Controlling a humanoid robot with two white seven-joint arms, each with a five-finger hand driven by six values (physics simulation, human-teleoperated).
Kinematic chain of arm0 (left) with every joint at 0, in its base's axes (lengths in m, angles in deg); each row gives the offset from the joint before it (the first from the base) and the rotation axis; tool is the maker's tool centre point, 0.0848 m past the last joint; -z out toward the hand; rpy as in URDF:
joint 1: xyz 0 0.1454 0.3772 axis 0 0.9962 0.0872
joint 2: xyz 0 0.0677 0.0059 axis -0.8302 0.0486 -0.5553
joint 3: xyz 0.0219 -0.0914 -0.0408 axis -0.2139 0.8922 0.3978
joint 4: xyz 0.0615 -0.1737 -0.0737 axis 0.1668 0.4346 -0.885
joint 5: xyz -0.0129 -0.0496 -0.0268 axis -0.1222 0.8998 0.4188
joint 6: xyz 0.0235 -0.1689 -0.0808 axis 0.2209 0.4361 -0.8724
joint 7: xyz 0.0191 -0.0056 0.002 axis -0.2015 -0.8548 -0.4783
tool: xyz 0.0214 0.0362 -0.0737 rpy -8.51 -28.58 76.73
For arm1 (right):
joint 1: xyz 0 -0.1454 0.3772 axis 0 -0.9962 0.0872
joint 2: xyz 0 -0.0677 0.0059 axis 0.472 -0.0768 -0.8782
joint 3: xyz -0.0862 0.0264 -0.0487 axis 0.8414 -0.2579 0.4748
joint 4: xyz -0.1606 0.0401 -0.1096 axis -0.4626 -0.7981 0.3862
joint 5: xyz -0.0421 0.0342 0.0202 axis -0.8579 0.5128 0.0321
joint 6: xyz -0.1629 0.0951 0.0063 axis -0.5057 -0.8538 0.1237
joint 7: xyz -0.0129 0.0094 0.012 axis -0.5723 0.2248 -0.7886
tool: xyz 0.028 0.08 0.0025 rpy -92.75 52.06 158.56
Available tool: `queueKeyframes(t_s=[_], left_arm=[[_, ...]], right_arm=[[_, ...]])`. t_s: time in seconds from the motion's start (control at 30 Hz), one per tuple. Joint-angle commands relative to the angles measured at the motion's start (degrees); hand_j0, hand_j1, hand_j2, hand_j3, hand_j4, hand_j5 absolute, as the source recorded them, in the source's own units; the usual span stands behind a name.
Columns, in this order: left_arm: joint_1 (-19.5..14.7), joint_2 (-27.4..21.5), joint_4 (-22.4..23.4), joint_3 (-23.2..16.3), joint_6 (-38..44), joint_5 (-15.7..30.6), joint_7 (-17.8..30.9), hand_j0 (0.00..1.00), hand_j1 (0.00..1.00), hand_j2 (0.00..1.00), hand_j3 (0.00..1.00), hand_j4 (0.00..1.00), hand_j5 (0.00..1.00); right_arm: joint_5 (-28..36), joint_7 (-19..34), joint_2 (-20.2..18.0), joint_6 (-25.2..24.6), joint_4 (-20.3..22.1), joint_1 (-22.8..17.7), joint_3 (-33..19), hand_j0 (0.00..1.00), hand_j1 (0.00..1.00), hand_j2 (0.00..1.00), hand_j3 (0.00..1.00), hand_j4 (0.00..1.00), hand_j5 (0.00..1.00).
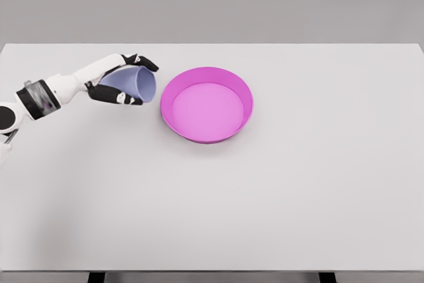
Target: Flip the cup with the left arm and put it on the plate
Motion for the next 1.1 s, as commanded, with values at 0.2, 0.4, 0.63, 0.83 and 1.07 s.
queueKeyframes(t_s=[0.2, 0.4, 0.63, 0.83, 1.07], left_arm=[[0.00, 4.22, -2.50, 0.02, -1.68, 1.90, -0.03, 0.70, 0.70, 0.70, 0.70, 0.70, 0.70], [-0.09, 8.00, -2.50, -0.51, -1.68, 1.63, -0.03, 0.70, 0.70, 0.70, 0.70, 0.70, 0.70], [0.00, 11.07, -2.15, -0.77, -1.24, 1.37, -0.03, 0.67, 0.67, 0.67, 0.67, 0.67, 0.67], [0.09, 11.77, -1.71, -0.86, -0.62, 1.02, -0.03, 0.63, 0.63, 0.63, 0.63, 0.63, 0.63], [0.44, 13.88, -1.09, -0.60, -0.71, 1.19, -0.03, 0.64, 0.64, 0.64, 0.64, 0.64, 0.64]], right_arm=[[0.00, 0.01, 0.00, 0.00, 0.00, 0.00, 0.01, 1.00, 1.00, 1.00, 1.00, 1.00, 1.00], [0.00, 0.01, 0.00, 0.00, 0.00, 0.00, -0.08, 1.00, 1.00, 1.00, 1.00, 1.00, 1.00], [0.00, 0.01, 0.00, 0.00, 0.00, 0.00, 0.01, 1.00, 1.00, 1.00, 1.00, 1.00, 1.00], [0.00, 0.01, 0.00, 0.00, 0.00, 0.09, 0.01, 1.00, 1.00, 1.00, 1.00, 1.00, 1.00], [0.00, 0.01, 0.00, 0.00, 0.00, 0.00, 0.01, 1.00, 1.00, 1.00, 1.00, 1.00, 1.00]])
